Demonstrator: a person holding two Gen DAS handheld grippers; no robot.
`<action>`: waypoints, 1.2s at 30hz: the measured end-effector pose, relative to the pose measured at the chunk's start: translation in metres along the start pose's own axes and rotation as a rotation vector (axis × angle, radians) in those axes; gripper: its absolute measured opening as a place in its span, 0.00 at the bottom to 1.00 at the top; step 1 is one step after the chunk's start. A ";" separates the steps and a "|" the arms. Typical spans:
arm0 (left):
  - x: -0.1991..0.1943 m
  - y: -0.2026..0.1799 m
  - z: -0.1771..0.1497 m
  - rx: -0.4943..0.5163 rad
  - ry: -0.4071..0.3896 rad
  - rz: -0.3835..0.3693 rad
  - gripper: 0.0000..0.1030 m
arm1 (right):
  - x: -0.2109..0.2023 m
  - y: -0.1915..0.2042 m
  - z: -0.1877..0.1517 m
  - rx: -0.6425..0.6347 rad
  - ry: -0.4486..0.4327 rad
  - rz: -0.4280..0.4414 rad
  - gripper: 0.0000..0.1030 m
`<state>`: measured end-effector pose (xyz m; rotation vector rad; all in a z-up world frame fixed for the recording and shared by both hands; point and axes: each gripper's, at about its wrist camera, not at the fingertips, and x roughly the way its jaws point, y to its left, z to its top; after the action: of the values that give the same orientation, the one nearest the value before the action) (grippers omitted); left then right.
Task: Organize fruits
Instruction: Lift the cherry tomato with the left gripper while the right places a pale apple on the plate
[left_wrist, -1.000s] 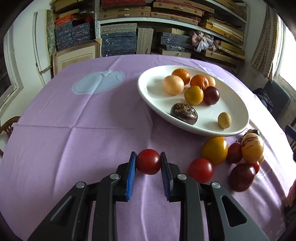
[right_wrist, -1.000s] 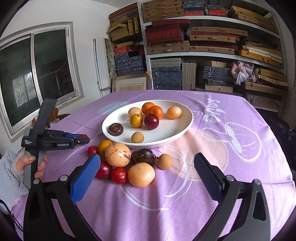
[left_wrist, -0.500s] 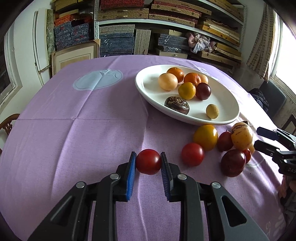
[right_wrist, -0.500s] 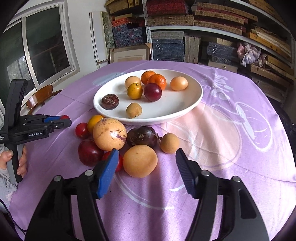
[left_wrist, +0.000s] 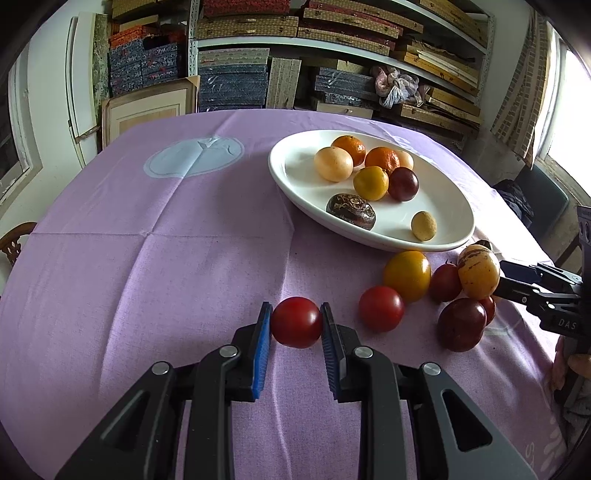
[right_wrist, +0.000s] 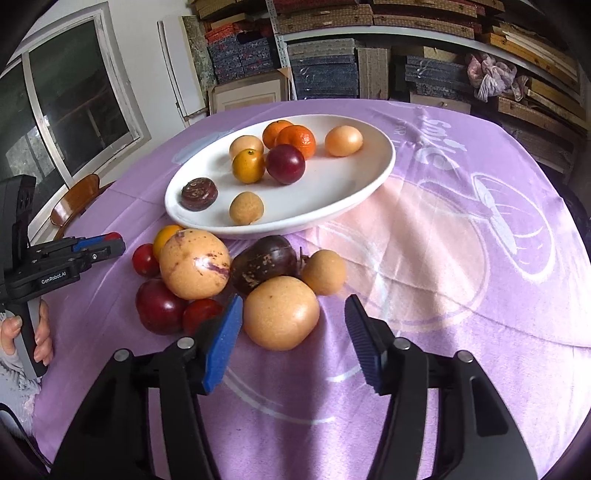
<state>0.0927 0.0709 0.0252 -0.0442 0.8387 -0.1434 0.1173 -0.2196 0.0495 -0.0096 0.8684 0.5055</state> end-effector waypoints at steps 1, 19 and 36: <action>0.000 0.000 0.000 -0.001 0.001 0.000 0.25 | 0.001 0.003 0.000 -0.015 0.005 -0.012 0.51; -0.009 -0.008 0.004 0.029 -0.058 0.035 0.25 | -0.024 0.007 -0.002 -0.027 -0.064 -0.006 0.42; 0.040 -0.034 0.098 -0.026 -0.121 0.043 0.63 | -0.005 0.003 0.063 0.007 -0.237 -0.034 0.79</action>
<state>0.1883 0.0298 0.0643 -0.0584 0.7204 -0.0889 0.1595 -0.2062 0.0950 0.0412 0.6375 0.4611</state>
